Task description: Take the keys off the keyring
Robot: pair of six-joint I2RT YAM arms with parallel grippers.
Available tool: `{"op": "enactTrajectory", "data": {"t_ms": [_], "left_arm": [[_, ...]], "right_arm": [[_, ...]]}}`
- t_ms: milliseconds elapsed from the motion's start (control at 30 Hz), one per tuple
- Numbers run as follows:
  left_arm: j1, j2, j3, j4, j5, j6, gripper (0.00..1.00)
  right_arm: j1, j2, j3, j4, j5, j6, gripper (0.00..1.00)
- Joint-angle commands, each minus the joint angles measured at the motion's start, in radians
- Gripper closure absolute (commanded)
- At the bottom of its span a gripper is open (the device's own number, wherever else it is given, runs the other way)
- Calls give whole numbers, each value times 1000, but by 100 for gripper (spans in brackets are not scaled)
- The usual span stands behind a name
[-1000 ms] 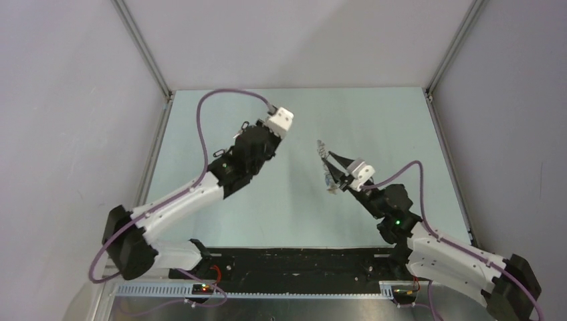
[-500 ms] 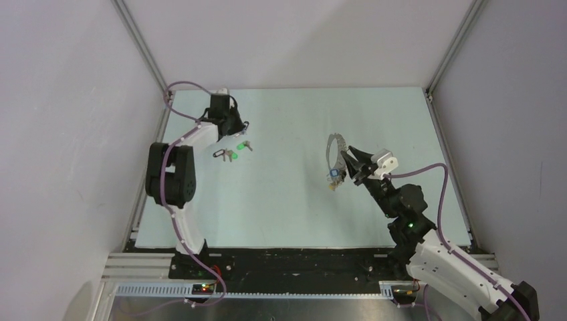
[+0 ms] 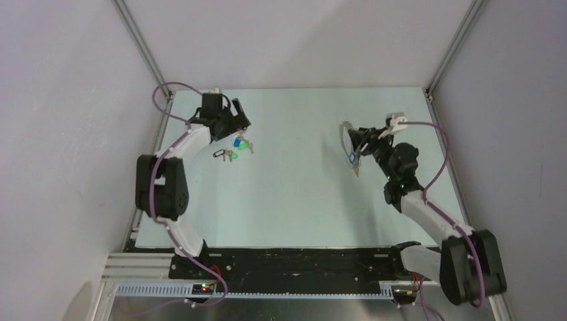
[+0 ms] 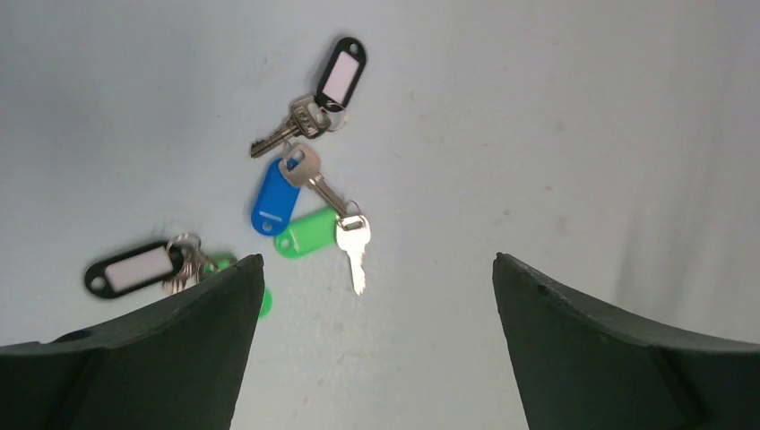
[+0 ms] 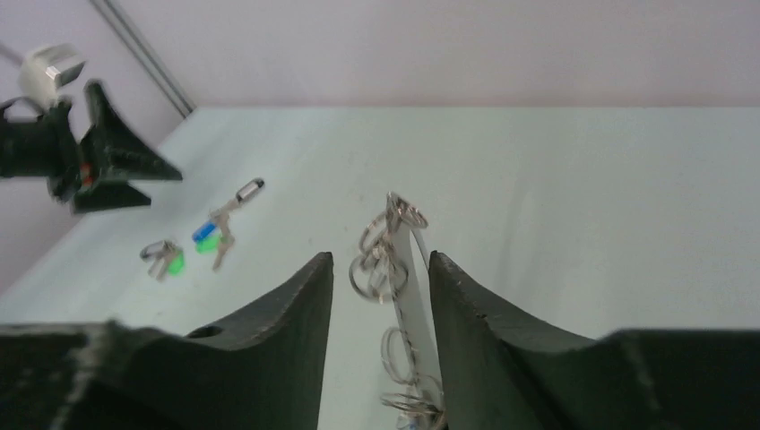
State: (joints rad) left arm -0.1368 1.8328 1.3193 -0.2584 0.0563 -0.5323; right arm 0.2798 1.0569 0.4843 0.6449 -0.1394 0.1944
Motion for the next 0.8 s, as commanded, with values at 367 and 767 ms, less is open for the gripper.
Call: {"op": "enactTrajectory", "data": {"t_ms": [367,767], "left_arm": [[3,-745,-211,-63,-153,50,0],[0,-1198,-454,17,-262,148,0]], "right_arm": [[-176,-61,280,-181,72,333,1],[-184,-421,281,-403,270,116,1]]}}
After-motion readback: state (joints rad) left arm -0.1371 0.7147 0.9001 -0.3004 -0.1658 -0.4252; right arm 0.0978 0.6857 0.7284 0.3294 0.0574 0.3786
